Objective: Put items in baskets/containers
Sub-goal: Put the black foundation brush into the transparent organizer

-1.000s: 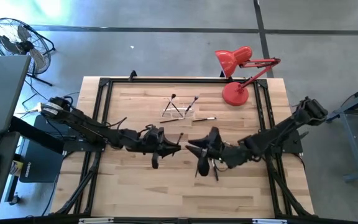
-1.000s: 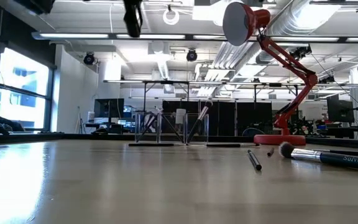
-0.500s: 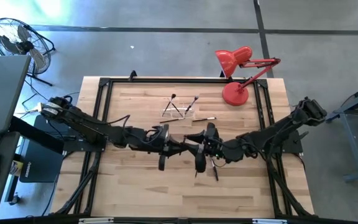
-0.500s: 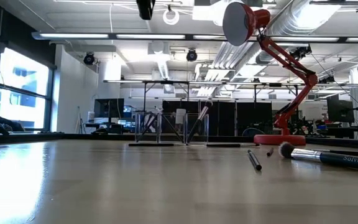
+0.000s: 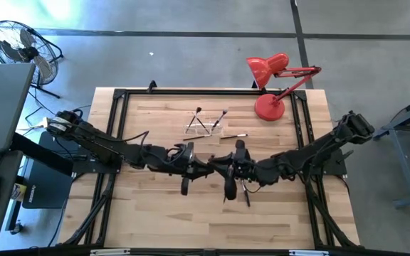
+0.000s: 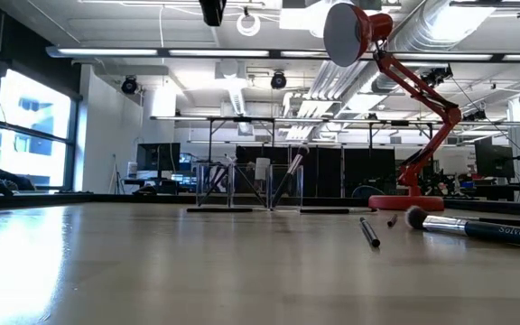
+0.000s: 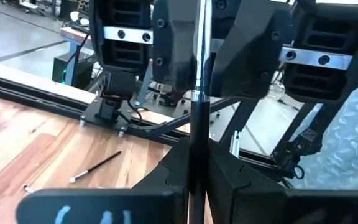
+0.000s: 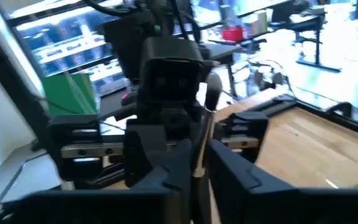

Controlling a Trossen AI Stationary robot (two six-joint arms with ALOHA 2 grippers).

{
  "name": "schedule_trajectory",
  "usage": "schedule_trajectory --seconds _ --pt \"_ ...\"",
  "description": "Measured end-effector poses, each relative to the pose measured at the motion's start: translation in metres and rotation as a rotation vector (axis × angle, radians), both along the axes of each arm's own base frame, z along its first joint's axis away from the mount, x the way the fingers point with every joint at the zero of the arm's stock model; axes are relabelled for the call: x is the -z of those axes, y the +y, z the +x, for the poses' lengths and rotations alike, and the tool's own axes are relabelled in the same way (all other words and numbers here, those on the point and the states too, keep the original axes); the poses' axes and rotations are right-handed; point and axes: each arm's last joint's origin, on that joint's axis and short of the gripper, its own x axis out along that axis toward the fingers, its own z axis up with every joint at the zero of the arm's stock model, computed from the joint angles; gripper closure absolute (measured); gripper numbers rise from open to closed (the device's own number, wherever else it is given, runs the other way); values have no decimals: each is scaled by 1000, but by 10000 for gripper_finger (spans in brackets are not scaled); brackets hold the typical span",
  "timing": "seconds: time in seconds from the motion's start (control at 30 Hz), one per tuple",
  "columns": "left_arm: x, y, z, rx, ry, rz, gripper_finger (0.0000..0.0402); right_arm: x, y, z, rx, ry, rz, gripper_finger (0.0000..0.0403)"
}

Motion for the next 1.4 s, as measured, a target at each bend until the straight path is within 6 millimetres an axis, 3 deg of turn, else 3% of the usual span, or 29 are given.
schedule_trajectory --seconds 0.07,0.23,0.47,0.6,0.87,1.07,1.27,1.4 --pt "0 0 0 6 4 6 375 0 -2 2 -36 -2 1 386" --pt "2 -1 0 24 21 14 375 1 -11 6 -77 7 32 374" --pt "6 0 0 17 65 28 374 4 -16 8 -97 28 36 389" --pt "9 1 0 17 90 49 374 5 -16 8 -87 33 66 343" --pt "16 25 0 -36 207 27 381 6 -19 5 -73 76 59 227" --pt "3 59 -22 -166 319 90 382 12 -25 -13 8 241 92 198" --pt "-25 105 -54 -329 300 187 382 27 -32 -30 139 413 130 205" --pt "-32 139 -63 -365 276 219 382 44 -36 -37 267 522 134 218"
